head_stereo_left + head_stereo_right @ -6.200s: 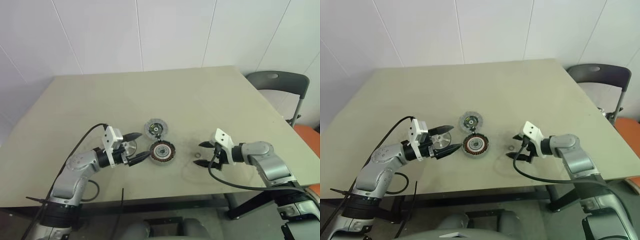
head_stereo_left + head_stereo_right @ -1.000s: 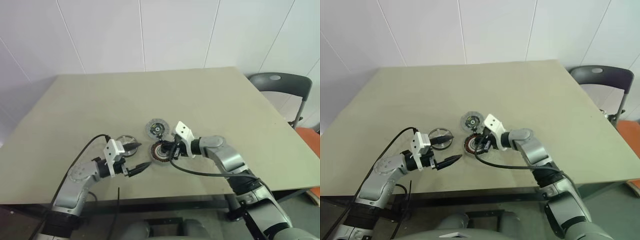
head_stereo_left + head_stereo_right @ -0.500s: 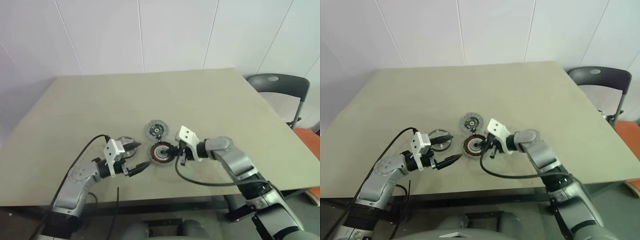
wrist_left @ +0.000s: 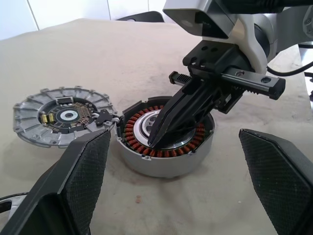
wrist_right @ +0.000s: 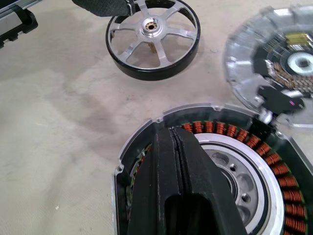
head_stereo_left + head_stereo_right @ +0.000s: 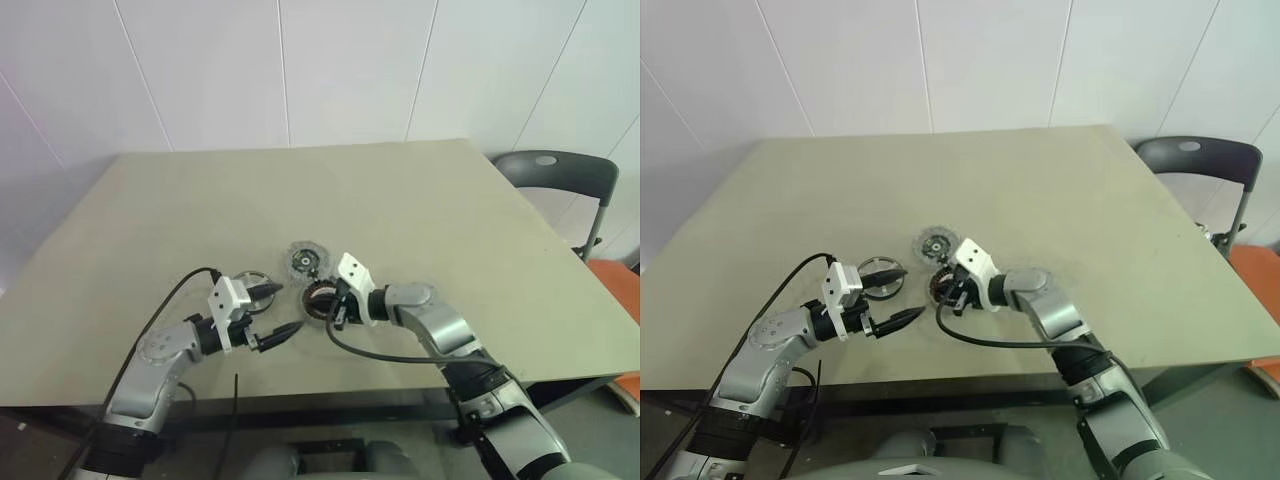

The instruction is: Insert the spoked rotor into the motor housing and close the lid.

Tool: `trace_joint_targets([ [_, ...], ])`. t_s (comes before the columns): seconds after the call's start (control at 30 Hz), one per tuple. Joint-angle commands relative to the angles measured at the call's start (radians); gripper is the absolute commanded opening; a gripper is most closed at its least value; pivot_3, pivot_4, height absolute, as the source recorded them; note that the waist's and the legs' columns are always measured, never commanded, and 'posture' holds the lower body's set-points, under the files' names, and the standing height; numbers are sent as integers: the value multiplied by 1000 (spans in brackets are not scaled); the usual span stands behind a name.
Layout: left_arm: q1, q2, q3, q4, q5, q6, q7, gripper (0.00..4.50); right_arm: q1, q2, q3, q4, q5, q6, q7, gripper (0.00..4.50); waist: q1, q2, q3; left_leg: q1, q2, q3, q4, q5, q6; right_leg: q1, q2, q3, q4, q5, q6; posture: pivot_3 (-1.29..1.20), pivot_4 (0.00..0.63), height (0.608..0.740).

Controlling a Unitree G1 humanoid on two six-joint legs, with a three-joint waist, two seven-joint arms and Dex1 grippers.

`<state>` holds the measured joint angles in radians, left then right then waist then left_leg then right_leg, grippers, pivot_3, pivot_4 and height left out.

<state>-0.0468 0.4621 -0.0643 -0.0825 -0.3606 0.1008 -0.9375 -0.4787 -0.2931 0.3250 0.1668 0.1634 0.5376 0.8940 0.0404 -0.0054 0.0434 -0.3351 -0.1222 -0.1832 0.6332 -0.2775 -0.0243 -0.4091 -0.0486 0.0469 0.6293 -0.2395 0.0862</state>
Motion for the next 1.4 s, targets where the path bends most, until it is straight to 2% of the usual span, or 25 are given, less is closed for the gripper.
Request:
trace_joint_targets([
  [0.03,-16,2,8,-24,-7,-6,-1,4500,-22,11,-82,-101,135,93,57,23,-1,0,0,-1,0,0,0,0,0,-1,0,0,0,0,0,0,0,740],
  [0.17,-16,1,8,-20,-7,-8,-3,4500,-21,10,-91,-114,149,105,45,23,-3,0,0,-2,1,0,-2,0,0,-3,0,1,-1,2,3,0,0,740],
  [0.37,-15,-1,9,-15,-7,-13,-5,4500,-16,-19,-20,-65,44,23,7,23,-2,0,0,-3,1,1,-2,0,0,-4,0,1,-1,2,3,0,0,740],
  [0.53,-15,-2,9,-14,-7,-14,-7,4500,-25,-7,-10,-11,-16,-49,-41,23,-2,0,0,-3,1,2,-2,0,0,-4,0,1,-1,2,3,0,0,740],
  [0.83,-14,-6,8,-11,-6,-16,-6,4500,-19,-15,9,24,-57,-74,-36,23,-2,0,0,-2,1,2,-2,0,0,-4,0,2,-1,2,3,0,0,740],
  [1.0,-16,-6,11,0,-4,-23,-9,4500,2,-50,61,30,-87,-49,7,23,-2,0,0,-1,1,2,-2,0,0,-3,0,2,-1,2,3,0,0,740],
  [1.2,-18,-5,13,13,-4,-33,-17,4500,-7,-69,73,90,-153,-93,-44,23,-2,0,-1,3,1,2,-2,0,0,2,0,2,-1,-1,-1,0,0,740],
  [1.4,-16,-7,9,26,-1,-46,-25,4500,-12,-44,8,53,-43,-19,12,23,0,0,0,9,2,4,-2,-1,-1,8,0,2,-2,-1,0,0,0,740],
])
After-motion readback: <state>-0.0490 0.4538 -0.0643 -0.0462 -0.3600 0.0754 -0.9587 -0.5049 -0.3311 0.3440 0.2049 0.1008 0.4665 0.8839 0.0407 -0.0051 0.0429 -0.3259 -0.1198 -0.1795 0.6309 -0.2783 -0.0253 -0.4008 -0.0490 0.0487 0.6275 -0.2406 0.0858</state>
